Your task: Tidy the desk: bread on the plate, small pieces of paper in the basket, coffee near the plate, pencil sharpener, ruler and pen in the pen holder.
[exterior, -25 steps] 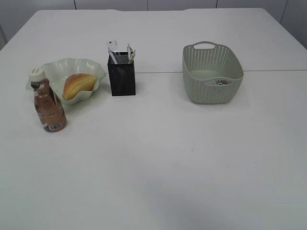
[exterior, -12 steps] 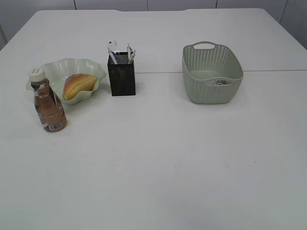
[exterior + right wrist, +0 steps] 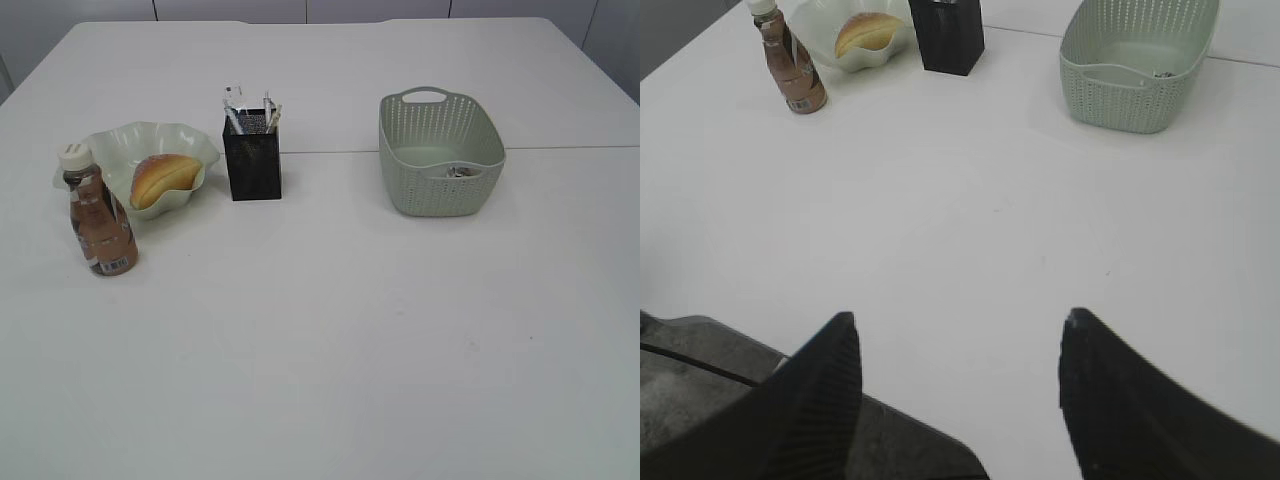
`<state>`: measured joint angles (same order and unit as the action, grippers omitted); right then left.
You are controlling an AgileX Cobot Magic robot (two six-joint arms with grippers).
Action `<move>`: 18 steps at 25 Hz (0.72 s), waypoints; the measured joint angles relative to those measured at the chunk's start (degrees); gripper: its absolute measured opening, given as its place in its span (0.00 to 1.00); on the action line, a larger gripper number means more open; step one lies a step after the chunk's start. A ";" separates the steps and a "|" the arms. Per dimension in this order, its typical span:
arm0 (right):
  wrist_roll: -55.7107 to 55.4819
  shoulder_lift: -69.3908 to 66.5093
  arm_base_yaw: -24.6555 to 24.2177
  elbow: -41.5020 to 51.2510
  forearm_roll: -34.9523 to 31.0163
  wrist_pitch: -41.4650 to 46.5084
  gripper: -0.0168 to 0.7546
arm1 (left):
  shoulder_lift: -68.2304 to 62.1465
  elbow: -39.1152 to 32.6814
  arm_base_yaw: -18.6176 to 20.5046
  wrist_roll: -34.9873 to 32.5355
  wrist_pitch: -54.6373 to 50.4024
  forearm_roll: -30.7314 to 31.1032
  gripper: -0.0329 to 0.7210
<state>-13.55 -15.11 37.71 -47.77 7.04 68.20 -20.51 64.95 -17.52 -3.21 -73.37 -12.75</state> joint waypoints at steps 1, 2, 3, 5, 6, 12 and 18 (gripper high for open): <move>0.00 2.70 0.00 1.57 0.00 -0.19 0.62 | 2.13 -2.10 0.00 -1.08 0.00 0.39 0.53; 0.00 5.27 0.00 3.34 0.00 -0.35 0.62 | 4.41 -4.19 0.00 -2.00 0.00 0.63 0.53; 0.30 7.30 0.00 5.03 0.00 -0.49 0.62 | 6.85 -5.94 0.00 -3.11 0.00 0.77 0.53; 1.54 11.66 0.00 7.92 0.00 -0.60 0.62 | 11.73 -10.12 0.00 -4.80 0.28 0.89 0.53; 2.13 13.62 0.00 9.42 0.00 -0.71 0.62 | 14.36 -11.79 0.00 -5.09 1.00 1.00 0.53; 7.30 16.15 -0.11 15.14 -1.18 -2.55 0.62 | 19.84 -21.14 0.00 -6.72 1.51 0.94 0.53; 10.48 16.15 -0.11 18.04 -1.75 -3.62 0.62 | 19.84 -27.60 0.00 -8.67 5.04 1.98 0.53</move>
<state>-3.07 1.04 37.60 -29.72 5.29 64.58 -0.67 37.34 -17.52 -11.88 -68.33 -10.78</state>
